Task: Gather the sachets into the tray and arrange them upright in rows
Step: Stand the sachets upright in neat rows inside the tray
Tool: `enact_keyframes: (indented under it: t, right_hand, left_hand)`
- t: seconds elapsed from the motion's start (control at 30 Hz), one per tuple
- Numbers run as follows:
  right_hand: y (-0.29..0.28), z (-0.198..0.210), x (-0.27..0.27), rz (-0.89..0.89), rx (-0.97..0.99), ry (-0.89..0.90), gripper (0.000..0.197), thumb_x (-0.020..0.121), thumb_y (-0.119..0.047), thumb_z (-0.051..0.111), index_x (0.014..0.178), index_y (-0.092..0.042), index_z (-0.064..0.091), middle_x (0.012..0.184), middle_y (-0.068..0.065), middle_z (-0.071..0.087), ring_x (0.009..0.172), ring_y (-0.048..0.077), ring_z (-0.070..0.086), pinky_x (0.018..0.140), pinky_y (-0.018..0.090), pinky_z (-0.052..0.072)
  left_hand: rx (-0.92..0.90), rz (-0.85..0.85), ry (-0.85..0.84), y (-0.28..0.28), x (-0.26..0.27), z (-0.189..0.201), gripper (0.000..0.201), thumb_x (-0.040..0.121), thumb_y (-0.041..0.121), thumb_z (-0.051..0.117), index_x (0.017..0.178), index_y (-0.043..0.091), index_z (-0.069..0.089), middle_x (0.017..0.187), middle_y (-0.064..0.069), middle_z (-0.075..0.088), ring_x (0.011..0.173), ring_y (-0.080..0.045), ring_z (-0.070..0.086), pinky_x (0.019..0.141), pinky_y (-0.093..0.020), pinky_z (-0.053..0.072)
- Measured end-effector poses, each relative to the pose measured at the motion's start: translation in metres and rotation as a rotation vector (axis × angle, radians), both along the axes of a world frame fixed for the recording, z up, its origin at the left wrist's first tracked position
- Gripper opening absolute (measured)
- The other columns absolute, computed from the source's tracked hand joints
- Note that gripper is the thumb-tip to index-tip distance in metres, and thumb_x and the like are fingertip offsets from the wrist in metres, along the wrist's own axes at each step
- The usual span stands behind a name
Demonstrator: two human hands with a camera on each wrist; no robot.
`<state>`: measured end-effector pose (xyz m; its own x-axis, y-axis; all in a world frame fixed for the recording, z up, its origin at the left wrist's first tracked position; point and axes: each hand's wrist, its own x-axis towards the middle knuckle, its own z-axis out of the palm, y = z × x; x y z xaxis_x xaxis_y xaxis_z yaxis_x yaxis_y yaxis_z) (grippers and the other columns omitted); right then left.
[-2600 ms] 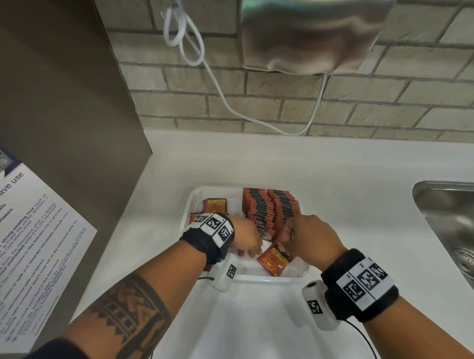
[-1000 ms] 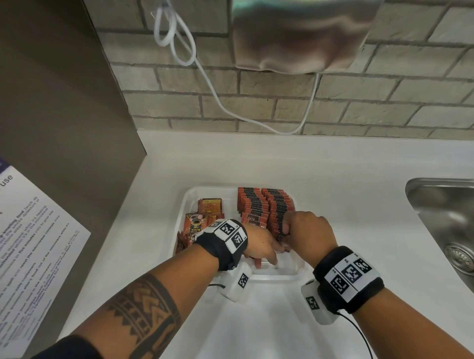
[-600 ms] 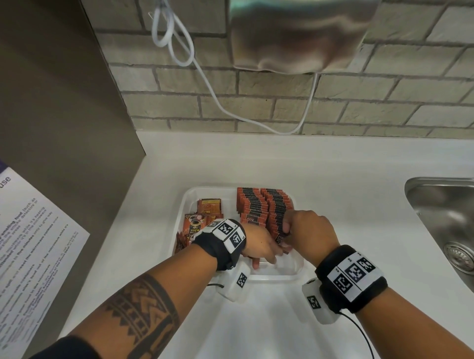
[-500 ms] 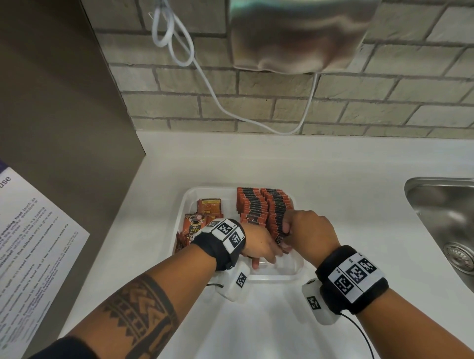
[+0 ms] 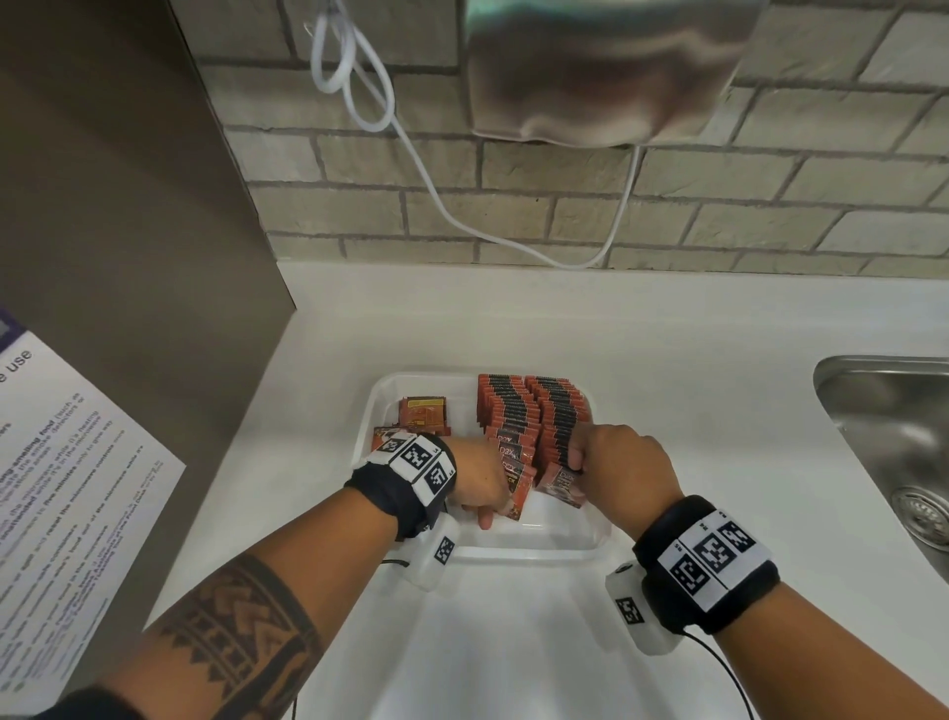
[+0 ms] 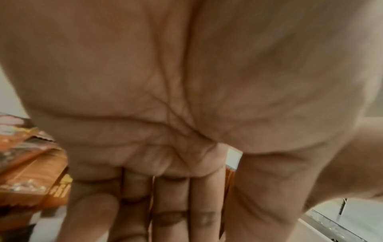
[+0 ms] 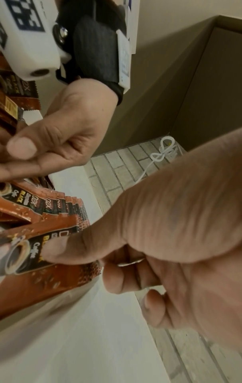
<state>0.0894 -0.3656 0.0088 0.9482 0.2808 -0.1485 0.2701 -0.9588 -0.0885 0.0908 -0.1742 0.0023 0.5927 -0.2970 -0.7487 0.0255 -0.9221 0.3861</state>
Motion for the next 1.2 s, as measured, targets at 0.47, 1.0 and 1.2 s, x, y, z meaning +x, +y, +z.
enact_keyframes:
  t: [0.47, 1.0, 1.2]
  right_hand:
    - [0.003, -0.004, 0.004, 0.005, 0.015, -0.015, 0.012, 0.088, -0.018, 0.057, 0.086, -0.028, 0.051, 0.081, -0.009, 0.058, 0.073, 0.018, 0.054, 0.072, 0.029, 0.038]
    - [0.003, -0.006, 0.006, -0.008, 0.041, -0.007, 0.014, 0.085, -0.020, 0.064, 0.085, -0.029, 0.053, 0.079, -0.011, 0.057, 0.073, 0.016, 0.053, 0.071, 0.028, 0.035]
    - [0.004, -0.005, 0.006, -0.012, 0.038, -0.001, 0.013, 0.085, -0.019, 0.064, 0.087, -0.029, 0.055, 0.080, -0.011, 0.057, 0.073, 0.017, 0.054, 0.072, 0.028, 0.036]
  left_hand:
    - [0.032, 0.014, -0.085, -0.003, 0.007, -0.004, 0.049, 0.097, 0.041, 0.059, 0.136, 0.012, 0.061, 0.127, -0.007, 0.069, 0.105, -0.023, 0.069, 0.104, -0.041, 0.050]
    - [-0.059, 0.011, -0.124, -0.007, 0.013, -0.006, 0.035, 0.094, 0.030, 0.063, 0.124, 0.014, 0.071, 0.122, -0.003, 0.071, 0.084, -0.019, 0.064, 0.098, -0.041, 0.054]
    - [-0.111, 0.033, -0.150, -0.007, 0.016, -0.005, 0.028, 0.095, 0.026, 0.062, 0.115, 0.012, 0.074, 0.120, -0.003, 0.072, 0.078, -0.018, 0.062, 0.090, -0.039, 0.056]
